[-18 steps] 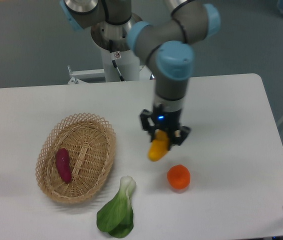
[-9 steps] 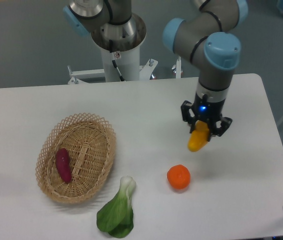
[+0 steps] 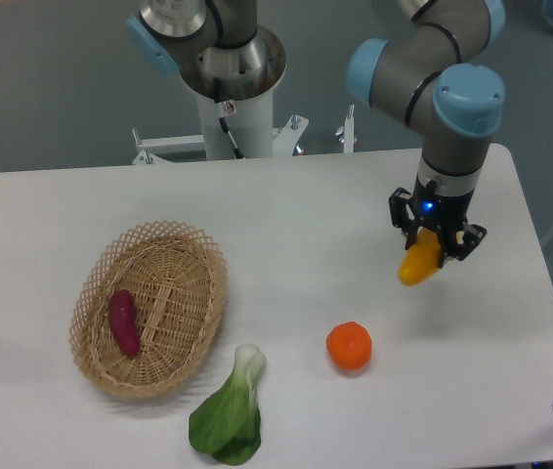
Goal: Pick up the mango from the basket
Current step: 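Carry the held mango away from the basket, past the orange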
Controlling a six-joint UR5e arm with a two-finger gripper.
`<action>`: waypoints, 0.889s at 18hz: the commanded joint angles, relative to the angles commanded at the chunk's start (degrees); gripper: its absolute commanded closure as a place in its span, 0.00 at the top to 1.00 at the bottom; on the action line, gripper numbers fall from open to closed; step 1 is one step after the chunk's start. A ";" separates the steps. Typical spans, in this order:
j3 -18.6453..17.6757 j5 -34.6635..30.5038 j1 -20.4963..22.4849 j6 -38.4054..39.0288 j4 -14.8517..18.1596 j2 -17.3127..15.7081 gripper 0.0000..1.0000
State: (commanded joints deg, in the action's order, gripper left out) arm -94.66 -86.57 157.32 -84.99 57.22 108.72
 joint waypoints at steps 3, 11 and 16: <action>0.35 -0.18 0.88 -0.44 0.09 -0.18 0.33; 1.67 -1.41 0.88 -0.70 2.55 -0.53 0.33; 1.23 -1.59 0.79 -0.62 2.28 -0.35 0.33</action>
State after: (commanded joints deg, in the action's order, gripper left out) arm -93.43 -88.15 158.12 -85.61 59.50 108.37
